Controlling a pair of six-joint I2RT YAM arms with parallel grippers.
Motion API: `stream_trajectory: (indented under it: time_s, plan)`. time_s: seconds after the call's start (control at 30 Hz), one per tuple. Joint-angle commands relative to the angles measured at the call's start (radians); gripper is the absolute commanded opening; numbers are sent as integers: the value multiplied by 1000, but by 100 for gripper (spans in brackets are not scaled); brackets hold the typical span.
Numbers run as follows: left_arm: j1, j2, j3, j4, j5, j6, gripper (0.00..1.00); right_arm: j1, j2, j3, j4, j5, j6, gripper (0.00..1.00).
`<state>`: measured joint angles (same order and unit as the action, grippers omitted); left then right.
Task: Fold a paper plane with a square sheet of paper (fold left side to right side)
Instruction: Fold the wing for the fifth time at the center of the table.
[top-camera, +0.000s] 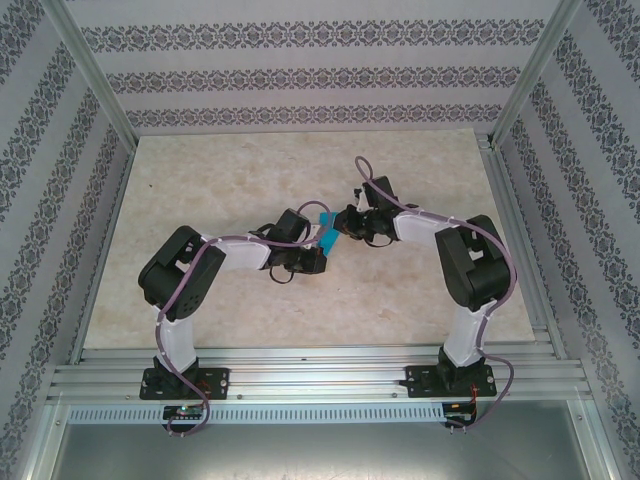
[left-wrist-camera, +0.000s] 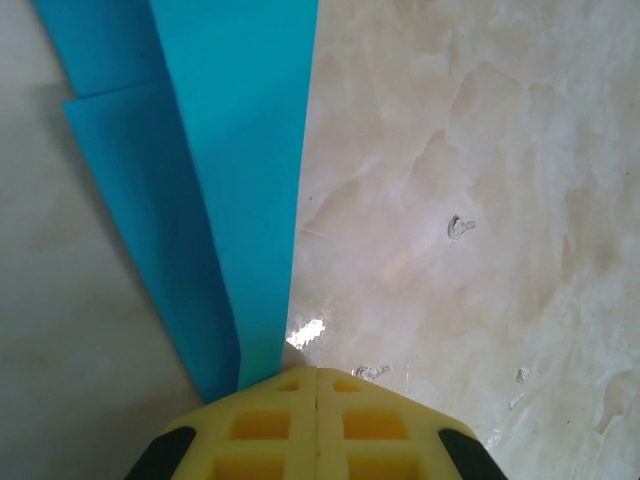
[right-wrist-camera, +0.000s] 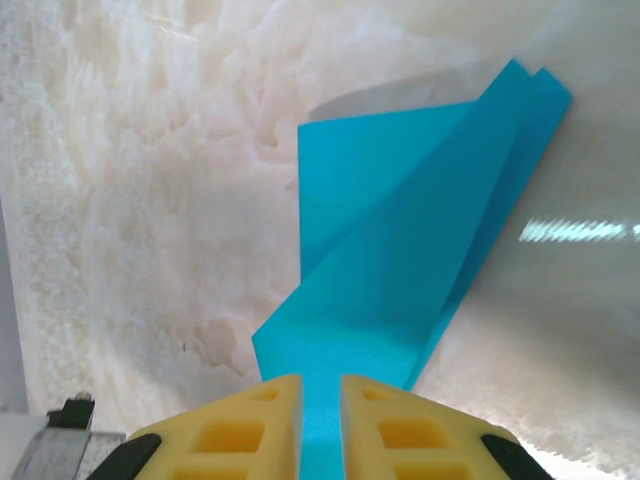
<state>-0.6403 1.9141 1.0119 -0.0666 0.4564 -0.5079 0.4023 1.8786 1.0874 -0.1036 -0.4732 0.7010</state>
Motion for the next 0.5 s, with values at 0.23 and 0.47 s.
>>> stream_trajectory:
  time_s: [0.23,0.47]
  plan:
    - [2,48,-43,-32,-42,-1,0,59,110,32,82,-34,55,13]
    - [1,42,-80,-22,-43,-6,0,45,158,103,-35,74,-57,12]
